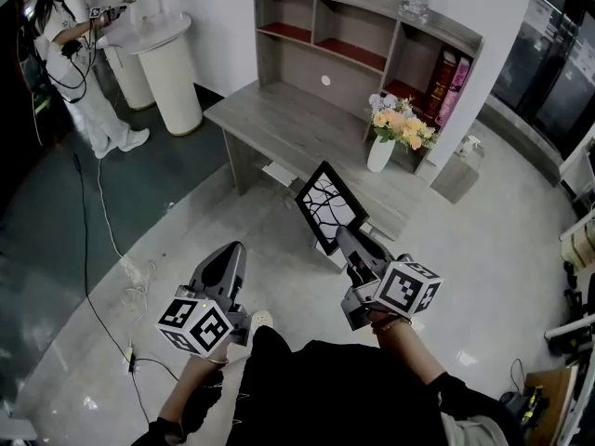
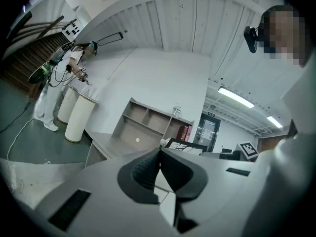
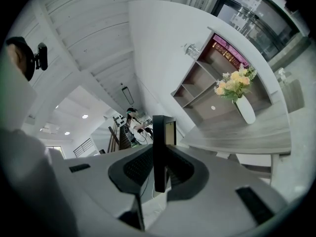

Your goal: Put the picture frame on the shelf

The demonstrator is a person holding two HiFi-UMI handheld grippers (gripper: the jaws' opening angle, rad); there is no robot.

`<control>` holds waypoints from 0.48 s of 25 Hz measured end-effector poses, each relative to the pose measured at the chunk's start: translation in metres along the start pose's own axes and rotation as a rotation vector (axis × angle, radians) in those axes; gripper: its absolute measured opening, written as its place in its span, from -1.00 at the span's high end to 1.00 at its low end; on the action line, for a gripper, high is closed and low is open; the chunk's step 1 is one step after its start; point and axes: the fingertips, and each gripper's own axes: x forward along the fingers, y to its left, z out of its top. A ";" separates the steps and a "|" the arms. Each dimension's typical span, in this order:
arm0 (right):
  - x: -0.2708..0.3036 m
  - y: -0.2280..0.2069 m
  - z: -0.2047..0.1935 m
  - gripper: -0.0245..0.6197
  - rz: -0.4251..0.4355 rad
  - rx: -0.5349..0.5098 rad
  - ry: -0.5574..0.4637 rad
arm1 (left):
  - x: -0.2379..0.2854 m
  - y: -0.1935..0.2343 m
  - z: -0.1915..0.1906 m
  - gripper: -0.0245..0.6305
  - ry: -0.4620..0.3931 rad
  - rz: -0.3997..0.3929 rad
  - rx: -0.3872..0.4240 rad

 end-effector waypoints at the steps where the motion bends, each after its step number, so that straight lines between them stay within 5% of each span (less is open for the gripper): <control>1: 0.010 -0.001 0.003 0.68 -0.003 0.005 -0.003 | 0.006 0.008 0.005 0.89 0.000 -0.002 -0.003; 12: 0.134 0.012 0.047 0.68 -0.002 -0.043 -0.052 | 0.077 0.097 0.084 0.89 -0.021 -0.048 0.029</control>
